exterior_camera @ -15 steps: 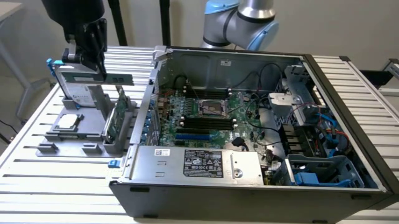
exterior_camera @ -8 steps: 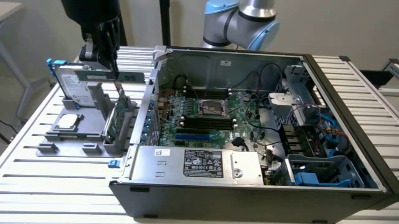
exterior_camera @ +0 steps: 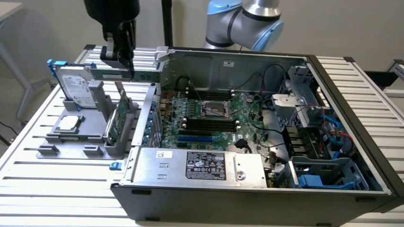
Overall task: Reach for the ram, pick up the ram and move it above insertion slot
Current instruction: 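Pick up the ram and move it above insertion slot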
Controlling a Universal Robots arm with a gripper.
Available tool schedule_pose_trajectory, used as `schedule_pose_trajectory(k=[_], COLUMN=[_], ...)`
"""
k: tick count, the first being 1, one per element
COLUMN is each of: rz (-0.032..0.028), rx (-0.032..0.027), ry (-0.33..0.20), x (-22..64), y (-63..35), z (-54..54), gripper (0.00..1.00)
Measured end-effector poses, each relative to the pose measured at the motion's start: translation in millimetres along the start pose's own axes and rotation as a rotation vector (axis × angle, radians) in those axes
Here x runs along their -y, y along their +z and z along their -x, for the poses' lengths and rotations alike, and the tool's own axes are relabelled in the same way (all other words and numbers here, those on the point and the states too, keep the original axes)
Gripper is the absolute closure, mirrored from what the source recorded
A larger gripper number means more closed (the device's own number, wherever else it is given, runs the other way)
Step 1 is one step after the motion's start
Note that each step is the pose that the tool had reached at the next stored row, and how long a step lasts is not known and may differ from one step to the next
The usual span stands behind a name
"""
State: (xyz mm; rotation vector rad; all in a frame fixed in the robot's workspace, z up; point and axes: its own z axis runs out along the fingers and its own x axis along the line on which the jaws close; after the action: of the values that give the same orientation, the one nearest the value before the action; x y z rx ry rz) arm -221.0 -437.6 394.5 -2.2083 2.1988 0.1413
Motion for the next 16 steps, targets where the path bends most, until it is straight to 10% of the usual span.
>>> schedule_pose_trajectory(k=[16], rz=[0.0018], rx=[0.0171], ry=[-0.001], x=[52.6], y=[-1.7], z=[11.1], gripper=[0.86])
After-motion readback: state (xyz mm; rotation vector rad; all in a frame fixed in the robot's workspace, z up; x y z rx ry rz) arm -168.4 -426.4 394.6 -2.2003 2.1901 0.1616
